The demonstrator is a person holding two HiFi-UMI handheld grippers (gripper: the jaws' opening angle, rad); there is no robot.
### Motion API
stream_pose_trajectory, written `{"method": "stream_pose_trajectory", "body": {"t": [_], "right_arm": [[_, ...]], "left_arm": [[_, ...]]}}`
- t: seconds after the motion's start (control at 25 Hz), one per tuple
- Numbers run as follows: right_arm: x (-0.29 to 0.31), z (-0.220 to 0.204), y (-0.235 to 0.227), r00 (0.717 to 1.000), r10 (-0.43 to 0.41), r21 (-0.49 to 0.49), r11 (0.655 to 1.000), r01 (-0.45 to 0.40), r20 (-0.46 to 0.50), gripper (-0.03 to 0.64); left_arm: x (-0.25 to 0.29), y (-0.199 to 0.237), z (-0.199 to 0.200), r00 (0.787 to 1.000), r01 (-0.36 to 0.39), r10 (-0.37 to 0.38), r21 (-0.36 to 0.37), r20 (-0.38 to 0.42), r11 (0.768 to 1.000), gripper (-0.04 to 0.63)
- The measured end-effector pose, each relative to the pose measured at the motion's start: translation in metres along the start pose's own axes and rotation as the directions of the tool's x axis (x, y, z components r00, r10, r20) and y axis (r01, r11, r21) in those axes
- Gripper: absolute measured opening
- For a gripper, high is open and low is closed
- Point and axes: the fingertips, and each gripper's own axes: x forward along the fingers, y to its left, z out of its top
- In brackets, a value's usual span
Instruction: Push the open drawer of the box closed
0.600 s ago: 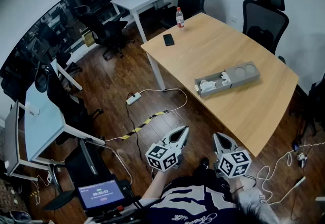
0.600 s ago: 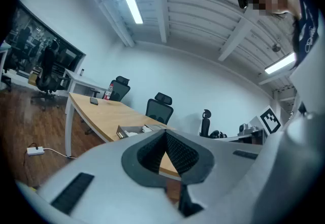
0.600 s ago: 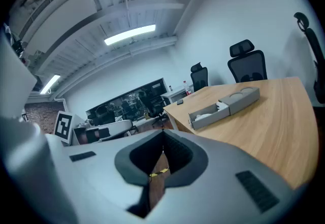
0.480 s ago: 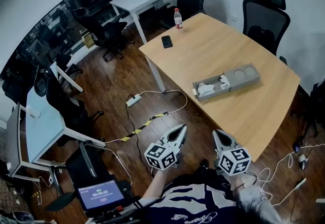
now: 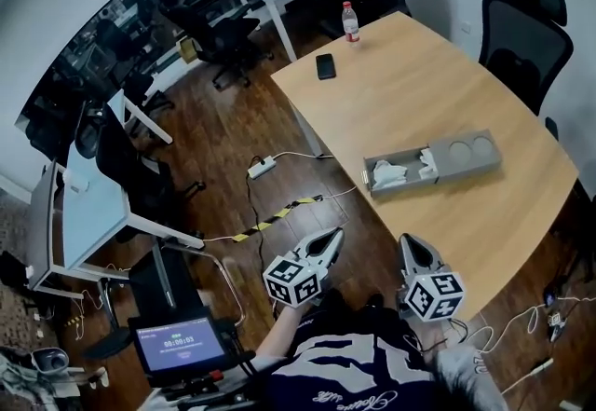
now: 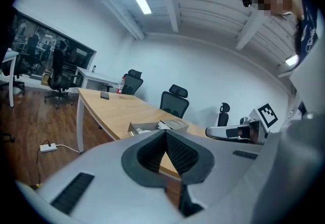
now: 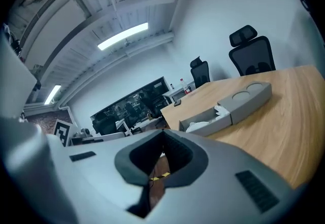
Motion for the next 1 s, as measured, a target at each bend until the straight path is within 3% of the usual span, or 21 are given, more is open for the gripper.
{"method": "stream_pose_trajectory", "body": {"t": [0.28, 0.44, 0.76, 1.0], "right_arm": [[0.029, 0.006, -0.026, 1.000, -0.013, 0.026, 1.000, 0.013, -0.004, -0.011], [0.047, 0.026, -0.053, 0.997, -0.082, 0.030, 0.996, 0.082, 0.014, -0.011], [0.086, 0.072, -0.084, 0.965, -0.248, 0.072, 0.967, 0.243, 0.078, -0.011], [0.104, 0.069, -0.090, 0.944, -0.326, 0.095, 0.943, 0.320, 0.053, -0.011]], "left_arm": [[0.044, 0.040, -0.006, 0.997, -0.005, 0.005, 0.003, -0.078, 1.000, -0.001], [0.092, 0.077, -0.012, 0.980, 0.065, -0.054, 0.054, -0.189, 0.996, -0.001], [0.170, 0.124, -0.040, 0.892, 0.229, -0.163, 0.110, -0.421, 0.967, 0.000], [0.205, 0.133, -0.057, 0.821, 0.314, -0.189, 0.149, -0.539, 0.938, 0.000]]}}
